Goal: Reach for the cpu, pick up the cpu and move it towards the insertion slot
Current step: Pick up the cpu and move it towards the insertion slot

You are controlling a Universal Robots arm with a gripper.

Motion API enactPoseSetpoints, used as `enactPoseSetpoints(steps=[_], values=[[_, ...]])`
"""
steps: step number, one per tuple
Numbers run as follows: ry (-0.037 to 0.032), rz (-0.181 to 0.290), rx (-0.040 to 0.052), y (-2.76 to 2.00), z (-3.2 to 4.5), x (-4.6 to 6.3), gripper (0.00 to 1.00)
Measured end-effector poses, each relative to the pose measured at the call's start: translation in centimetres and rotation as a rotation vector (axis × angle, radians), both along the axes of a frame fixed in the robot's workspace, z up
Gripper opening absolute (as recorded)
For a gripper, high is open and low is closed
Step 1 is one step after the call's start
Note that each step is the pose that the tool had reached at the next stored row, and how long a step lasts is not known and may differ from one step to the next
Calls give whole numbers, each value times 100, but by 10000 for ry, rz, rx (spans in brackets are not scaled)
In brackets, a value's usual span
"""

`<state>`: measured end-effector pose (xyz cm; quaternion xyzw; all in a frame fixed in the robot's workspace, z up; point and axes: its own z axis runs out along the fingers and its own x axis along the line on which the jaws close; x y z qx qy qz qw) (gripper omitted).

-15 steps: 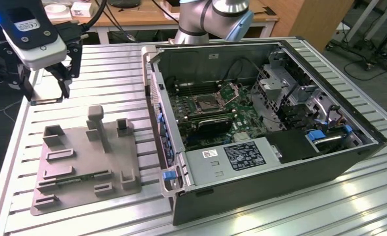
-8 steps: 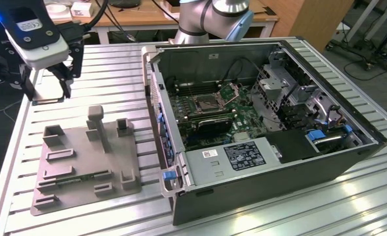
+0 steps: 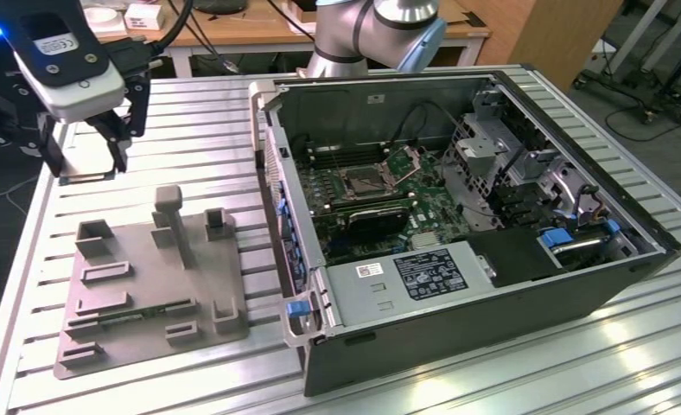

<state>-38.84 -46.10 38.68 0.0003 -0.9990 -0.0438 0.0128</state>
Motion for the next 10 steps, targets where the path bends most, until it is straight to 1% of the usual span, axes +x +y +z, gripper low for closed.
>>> enactPoseSetpoints(steps=[10], values=[[0,0,0,0,0,26,55]])
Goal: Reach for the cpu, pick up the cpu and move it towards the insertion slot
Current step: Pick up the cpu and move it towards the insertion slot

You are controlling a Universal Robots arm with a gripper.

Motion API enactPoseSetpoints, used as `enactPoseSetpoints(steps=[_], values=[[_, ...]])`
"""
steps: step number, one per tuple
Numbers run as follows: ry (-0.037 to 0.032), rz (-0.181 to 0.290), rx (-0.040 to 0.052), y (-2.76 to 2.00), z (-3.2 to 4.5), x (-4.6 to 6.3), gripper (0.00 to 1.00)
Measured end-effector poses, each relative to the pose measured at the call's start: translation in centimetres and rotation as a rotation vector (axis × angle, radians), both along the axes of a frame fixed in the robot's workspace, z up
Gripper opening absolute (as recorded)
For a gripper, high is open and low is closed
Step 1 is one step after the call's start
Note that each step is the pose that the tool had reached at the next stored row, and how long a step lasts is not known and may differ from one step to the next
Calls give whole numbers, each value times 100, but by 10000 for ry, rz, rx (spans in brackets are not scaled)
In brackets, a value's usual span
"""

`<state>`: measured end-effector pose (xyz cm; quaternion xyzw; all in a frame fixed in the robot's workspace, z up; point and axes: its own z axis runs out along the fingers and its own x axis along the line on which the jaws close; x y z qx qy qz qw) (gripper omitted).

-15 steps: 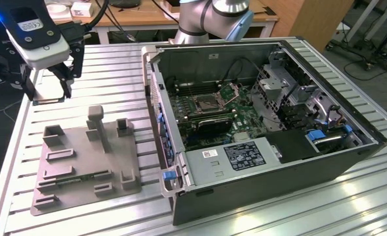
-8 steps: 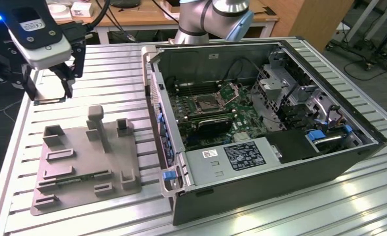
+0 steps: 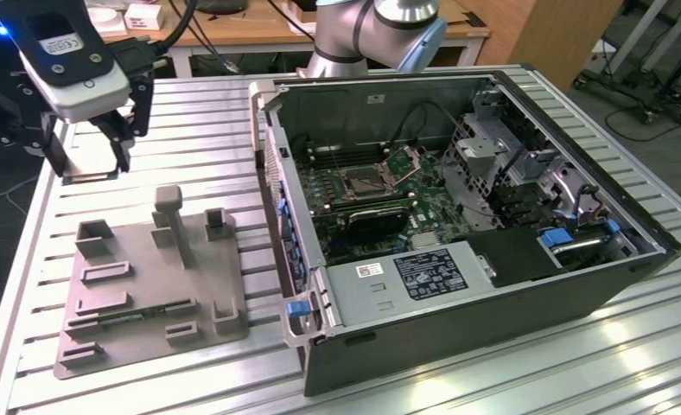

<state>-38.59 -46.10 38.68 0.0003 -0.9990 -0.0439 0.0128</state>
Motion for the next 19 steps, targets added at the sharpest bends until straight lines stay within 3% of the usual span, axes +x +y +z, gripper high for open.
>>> enactPoseSetpoints(steps=[19], values=[[0,1,0,0,0,53,55]])
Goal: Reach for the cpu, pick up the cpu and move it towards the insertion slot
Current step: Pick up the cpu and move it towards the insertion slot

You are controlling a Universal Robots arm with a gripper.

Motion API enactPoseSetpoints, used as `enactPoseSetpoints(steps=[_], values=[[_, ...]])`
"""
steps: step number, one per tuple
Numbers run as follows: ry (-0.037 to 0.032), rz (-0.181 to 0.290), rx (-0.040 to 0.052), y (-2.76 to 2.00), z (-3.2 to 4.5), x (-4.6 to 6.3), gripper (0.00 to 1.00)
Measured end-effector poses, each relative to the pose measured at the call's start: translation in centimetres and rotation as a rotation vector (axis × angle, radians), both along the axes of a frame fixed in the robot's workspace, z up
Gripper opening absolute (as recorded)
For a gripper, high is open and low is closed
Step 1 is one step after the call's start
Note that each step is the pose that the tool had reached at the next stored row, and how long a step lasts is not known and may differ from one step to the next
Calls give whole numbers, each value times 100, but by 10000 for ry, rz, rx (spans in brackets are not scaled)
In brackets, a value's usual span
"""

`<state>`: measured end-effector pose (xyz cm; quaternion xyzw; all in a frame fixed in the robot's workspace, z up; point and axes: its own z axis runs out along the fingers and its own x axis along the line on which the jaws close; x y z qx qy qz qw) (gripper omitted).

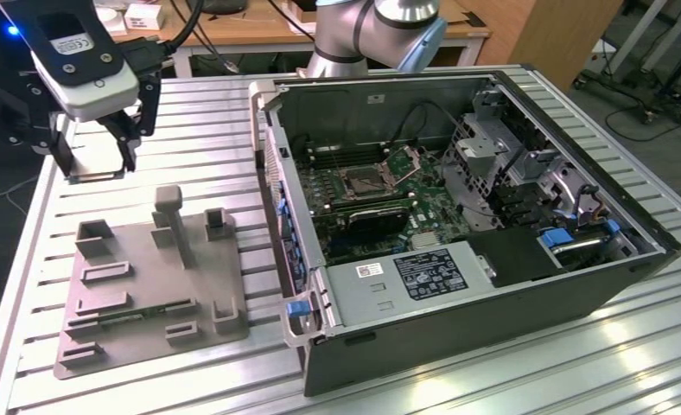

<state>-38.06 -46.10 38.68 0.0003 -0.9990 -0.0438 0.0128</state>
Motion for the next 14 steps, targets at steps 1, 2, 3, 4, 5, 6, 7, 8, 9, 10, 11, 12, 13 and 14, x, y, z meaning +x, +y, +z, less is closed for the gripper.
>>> enactPoseSetpoints(steps=[1,2,3,4,5,6,7,8,9,10,11,12,13,14], values=[[-1,-1,0,0,0,2,55],[0,-1,0,0,0,5,55],[0,0,0,0,0,7,55],[0,0,0,0,0,10,55],[0,0,0,0,0,12,55],[0,0,0,0,0,14,55],[0,0,0,0,0,17,55],[0,0,0,0,0,19,55],[0,0,0,0,0,21,55],[0,0,0,0,0,24,55],[1,0,0,0,0,26,55],[0,0,0,0,0,28,55],[0,-1,0,0,0,30,55],[0,-1,0,0,0,32,55]])
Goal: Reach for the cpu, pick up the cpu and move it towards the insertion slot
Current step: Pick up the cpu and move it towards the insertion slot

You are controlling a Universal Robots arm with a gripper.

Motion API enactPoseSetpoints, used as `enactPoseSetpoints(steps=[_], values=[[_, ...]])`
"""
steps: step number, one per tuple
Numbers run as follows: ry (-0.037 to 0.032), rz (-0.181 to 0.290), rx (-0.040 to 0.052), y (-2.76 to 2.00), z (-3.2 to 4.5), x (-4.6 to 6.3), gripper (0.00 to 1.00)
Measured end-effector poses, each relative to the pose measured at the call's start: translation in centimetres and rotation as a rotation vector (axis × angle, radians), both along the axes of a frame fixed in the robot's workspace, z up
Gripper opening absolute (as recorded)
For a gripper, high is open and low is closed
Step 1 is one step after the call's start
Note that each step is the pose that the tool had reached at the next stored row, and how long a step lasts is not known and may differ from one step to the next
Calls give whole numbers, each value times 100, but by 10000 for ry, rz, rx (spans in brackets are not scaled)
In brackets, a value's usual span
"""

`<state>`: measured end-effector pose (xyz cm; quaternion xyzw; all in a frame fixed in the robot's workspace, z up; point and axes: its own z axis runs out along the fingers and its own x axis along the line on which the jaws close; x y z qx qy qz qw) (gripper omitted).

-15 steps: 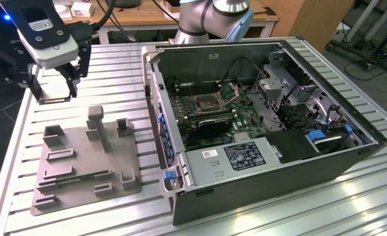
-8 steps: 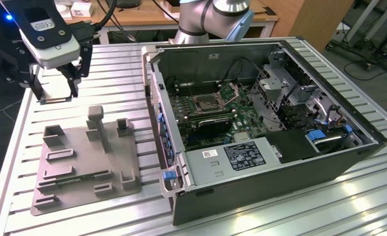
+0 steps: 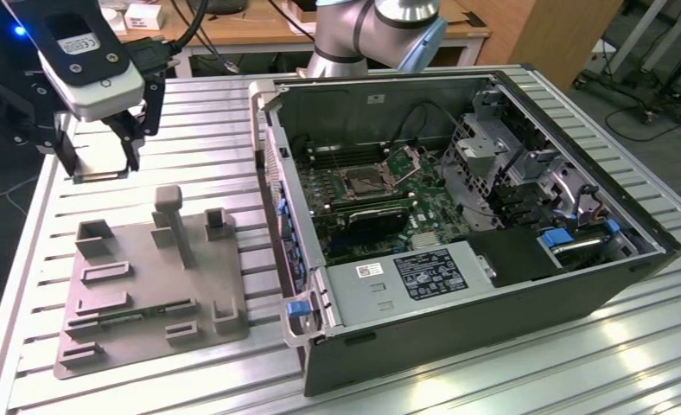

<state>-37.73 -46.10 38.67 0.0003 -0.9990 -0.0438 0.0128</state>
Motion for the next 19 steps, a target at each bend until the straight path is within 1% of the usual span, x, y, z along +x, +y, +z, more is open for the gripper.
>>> enactPoseSetpoints(steps=[19], values=[[0,0,0,0,0,50,55]])
